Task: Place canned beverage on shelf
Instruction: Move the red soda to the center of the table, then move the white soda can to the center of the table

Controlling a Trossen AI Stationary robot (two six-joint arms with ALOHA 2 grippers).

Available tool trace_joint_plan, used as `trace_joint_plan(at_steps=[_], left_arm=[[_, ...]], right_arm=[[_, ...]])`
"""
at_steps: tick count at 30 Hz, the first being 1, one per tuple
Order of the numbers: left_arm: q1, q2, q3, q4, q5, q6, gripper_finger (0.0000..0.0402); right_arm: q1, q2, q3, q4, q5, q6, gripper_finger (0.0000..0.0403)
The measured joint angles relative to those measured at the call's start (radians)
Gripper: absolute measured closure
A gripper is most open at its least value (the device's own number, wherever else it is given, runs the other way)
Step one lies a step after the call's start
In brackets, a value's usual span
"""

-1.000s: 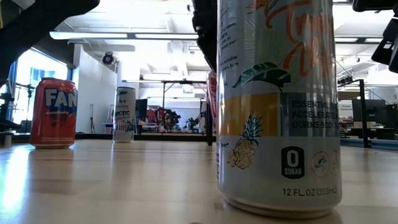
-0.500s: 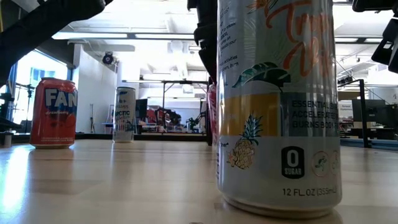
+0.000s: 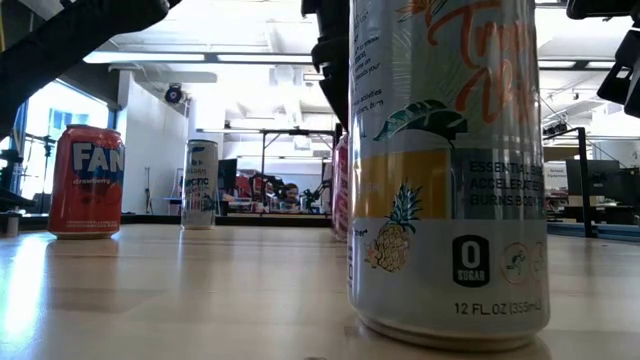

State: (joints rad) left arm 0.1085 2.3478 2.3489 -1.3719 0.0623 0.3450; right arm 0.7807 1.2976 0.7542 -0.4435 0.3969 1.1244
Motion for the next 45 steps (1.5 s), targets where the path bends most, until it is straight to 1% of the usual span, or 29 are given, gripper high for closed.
trace_joint_plan(at_steps=[12,20,26,32,36,37,40,42,45], left_arm=[[-0.004,-0.004,0.000,0.040,0.000,0.023,0.0142],[-0.005,-0.012,0.006,-0.001,0.013,-0.059,0.0141],[-0.007,-0.088,0.008,-0.043,0.013,-0.130,0.0141],[-0.014,-0.190,0.008,-0.093,-0.101,-0.165,0.0141],[-0.009,-0.243,0.008,-0.206,-0.130,-0.228,0.0141],[-0.007,-0.254,0.003,-0.203,-0.141,-0.240,0.0141],[0.000,-0.310,-0.060,-0.203,-0.204,-0.261,0.0141],[0.003,-0.349,-0.117,-0.195,-0.224,-0.274,0.0142],[0.012,-0.419,-0.265,-0.206,-0.228,-0.332,0.0142]], right_arm=[[0.000,0.000,0.000,0.000,0.002,0.000,0.0402],[0.000,0.000,0.000,0.000,0.000,0.000,0.0402],[0.000,0.000,0.000,0.001,-0.001,0.000,0.0402],[0.000,0.000,0.000,0.000,-0.001,0.000,0.0402],[0.000,0.000,0.000,0.000,0.000,-0.004,0.0402],[0.000,0.000,0.000,0.000,0.000,-0.005,0.0402],[0.000,0.000,0.000,0.000,0.000,0.000,0.0402],[0.000,0.000,0.000,-0.001,0.000,-0.004,0.0402],[0.000,0.000,0.000,-0.001,0.000,-0.004,0.0402]])
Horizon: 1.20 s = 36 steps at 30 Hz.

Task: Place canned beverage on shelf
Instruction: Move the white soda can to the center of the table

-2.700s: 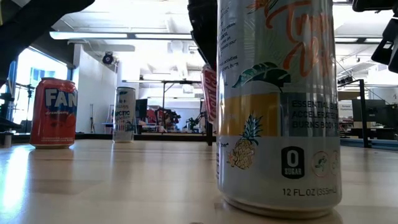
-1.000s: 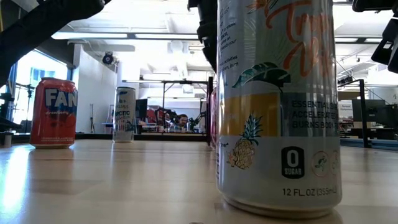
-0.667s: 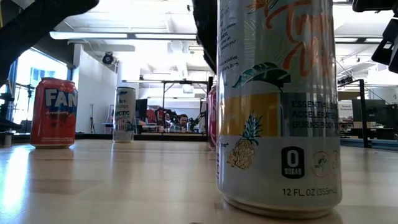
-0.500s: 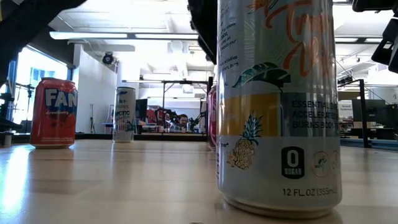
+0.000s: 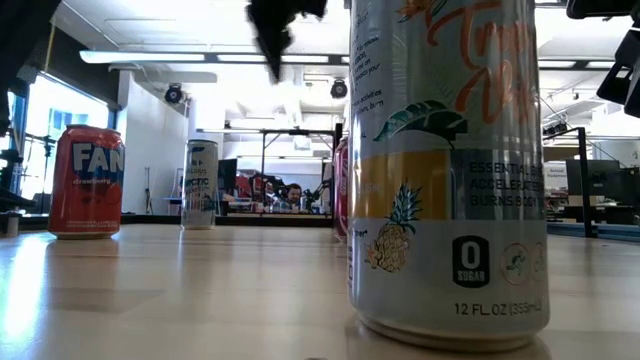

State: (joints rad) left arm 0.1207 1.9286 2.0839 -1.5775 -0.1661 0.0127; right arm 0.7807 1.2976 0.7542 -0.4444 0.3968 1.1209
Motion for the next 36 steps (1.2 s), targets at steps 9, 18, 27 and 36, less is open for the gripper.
trace_joint_plan(at_steps=[9,18,27,36], left_arm=[[0.065,-0.309,-0.462,0.142,0.015,-0.146,0.0143],[0.090,-0.529,-0.782,0.232,0.012,-0.172,0.0143],[0.088,-0.597,-0.876,0.371,-0.165,-0.098,0.0143],[0.137,-0.585,-0.877,0.440,-0.050,0.084,0.0143]], right_arm=[[0.000,0.000,0.000,0.001,0.000,0.003,0.0402],[0.000,0.000,0.000,0.001,0.000,0.003,0.0402],[0.000,0.000,0.000,0.001,0.000,0.004,0.0402],[0.000,0.000,0.000,0.001,0.000,0.003,0.0402]])
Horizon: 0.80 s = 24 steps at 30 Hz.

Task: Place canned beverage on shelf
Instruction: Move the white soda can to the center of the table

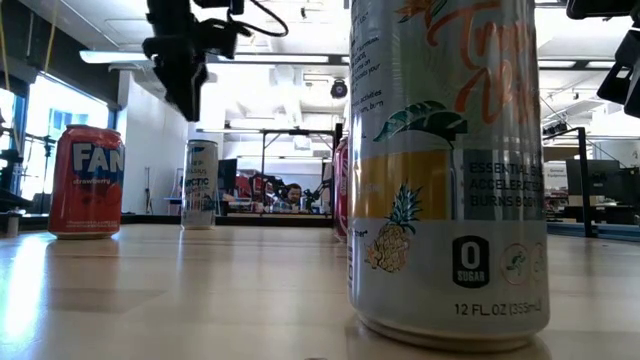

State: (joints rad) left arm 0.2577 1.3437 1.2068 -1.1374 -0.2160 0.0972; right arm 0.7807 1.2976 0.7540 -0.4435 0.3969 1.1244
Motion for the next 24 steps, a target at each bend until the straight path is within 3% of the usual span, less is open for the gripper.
trace_joint_plan(at_steps=[4,7,15,24], left_arm=[[-0.007,0.000,0.000,0.069,0.140,0.011,0.0139],[-0.052,0.000,0.000,0.100,0.183,0.015,0.0131],[-0.292,0.001,0.000,0.214,0.161,-0.148,0.0107],[-0.571,0.020,0.002,0.472,0.074,-0.375,0.0092]], right_arm=[[0.000,0.000,0.000,0.000,0.000,0.000,0.0402],[0.000,0.000,0.000,0.000,0.000,0.000,0.0402],[0.000,0.000,0.000,0.000,0.000,0.000,0.0402],[0.000,0.000,0.000,0.000,0.000,0.000,0.0402]])
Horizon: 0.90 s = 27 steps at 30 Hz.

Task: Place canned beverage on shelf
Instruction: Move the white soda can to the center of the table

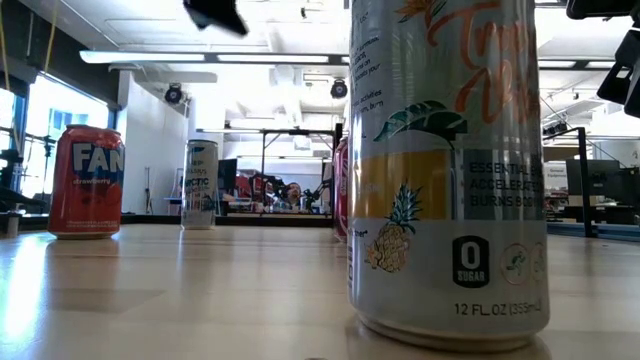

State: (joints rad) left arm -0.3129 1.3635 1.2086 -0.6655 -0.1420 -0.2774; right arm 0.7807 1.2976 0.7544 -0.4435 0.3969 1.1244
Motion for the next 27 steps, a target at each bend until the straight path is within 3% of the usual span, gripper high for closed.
trace_joint_plan(at_steps=[10,27], left_arm=[[-0.201,0.148,-0.001,0.339,-0.141,-0.079,0.0084],[-0.266,0.394,-0.001,0.908,-0.139,-0.097,0.0084]], right_arm=[[0.000,0.000,0.000,0.000,0.001,-0.004,0.0402],[0.000,0.000,0.000,0.000,0.000,-0.004,0.0402]])
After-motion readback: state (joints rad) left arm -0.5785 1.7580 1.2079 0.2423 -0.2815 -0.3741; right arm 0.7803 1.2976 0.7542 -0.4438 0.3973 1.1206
